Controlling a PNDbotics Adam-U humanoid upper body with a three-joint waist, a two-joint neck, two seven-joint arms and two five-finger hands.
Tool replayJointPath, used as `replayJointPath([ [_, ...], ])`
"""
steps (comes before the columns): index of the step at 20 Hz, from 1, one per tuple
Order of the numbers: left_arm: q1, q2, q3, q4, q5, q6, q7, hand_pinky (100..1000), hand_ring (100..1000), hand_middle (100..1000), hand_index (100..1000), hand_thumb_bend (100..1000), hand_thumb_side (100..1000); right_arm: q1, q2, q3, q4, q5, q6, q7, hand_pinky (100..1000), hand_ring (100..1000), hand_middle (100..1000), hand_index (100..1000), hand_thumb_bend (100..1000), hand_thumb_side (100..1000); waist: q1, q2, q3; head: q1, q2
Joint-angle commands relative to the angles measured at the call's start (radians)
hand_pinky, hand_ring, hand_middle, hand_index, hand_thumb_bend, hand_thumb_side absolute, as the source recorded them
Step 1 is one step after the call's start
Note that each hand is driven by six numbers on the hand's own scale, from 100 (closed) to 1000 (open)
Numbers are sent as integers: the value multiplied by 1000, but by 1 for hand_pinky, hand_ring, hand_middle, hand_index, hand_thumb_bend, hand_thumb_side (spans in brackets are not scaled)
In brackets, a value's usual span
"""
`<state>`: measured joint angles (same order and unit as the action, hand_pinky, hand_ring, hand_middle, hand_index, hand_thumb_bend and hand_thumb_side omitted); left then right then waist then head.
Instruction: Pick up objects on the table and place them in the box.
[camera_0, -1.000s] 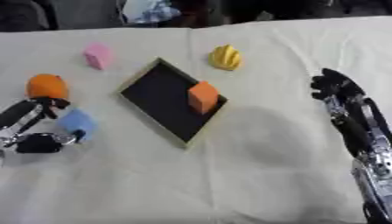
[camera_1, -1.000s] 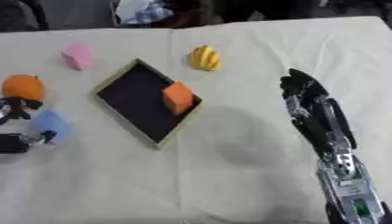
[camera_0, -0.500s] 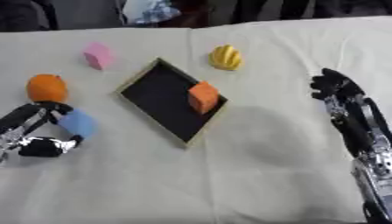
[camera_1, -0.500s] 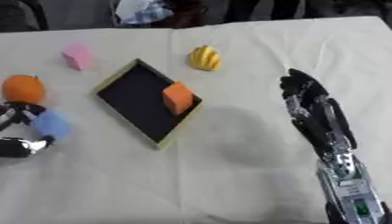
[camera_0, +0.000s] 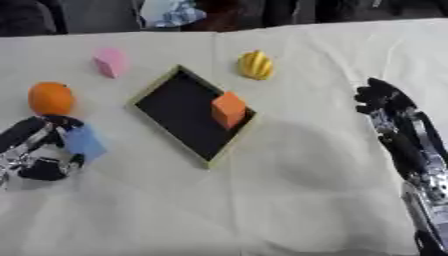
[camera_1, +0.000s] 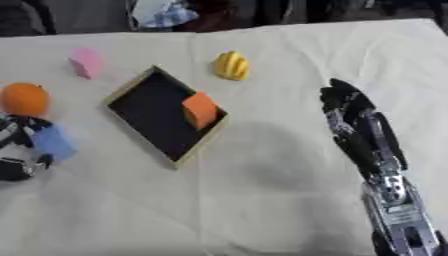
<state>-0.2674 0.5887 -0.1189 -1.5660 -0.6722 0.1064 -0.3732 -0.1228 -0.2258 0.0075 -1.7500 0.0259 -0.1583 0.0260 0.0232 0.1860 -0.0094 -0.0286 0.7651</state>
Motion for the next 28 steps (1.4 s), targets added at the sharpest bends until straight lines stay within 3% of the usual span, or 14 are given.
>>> replayJointPath([
  [1, -11, 27, 15, -11, -13, 1, 16, 665, 559, 624, 765, 203, 100, -9, -17, 1, -8, 7, -2, 1, 812, 830, 775, 888, 100, 595, 3, -7, 2, -4, 5],
  [7, -45, 36, 30, -56, -16, 7, 40, 666, 556, 621, 764, 204, 100, -9, -17, 1, -8, 6, -2, 0, 812, 830, 775, 888, 100, 595, 3, -9, 4, -5, 5],
  [11, -105, 43, 5, -76, -11, 3, 31, 669, 559, 624, 767, 207, 100, -8, -17, 2, -8, 5, -2, 2, 812, 829, 775, 888, 100, 595, 2, -12, 2, -2, 5],
  [20, -304, -32, -132, 26, -38, -63, -42, 680, 570, 637, 774, 223, 100, -7, -14, 8, -7, 2, -3, 6, 812, 829, 775, 888, 100, 593, -6, -19, -16, 1, 5],
  [28, -392, -83, -222, 75, -43, -147, -81, 699, 579, 638, 776, 224, 100, -11, -11, 12, -8, -3, -3, 9, 811, 828, 773, 886, 100, 592, -13, -19, -35, 4, 5],
])
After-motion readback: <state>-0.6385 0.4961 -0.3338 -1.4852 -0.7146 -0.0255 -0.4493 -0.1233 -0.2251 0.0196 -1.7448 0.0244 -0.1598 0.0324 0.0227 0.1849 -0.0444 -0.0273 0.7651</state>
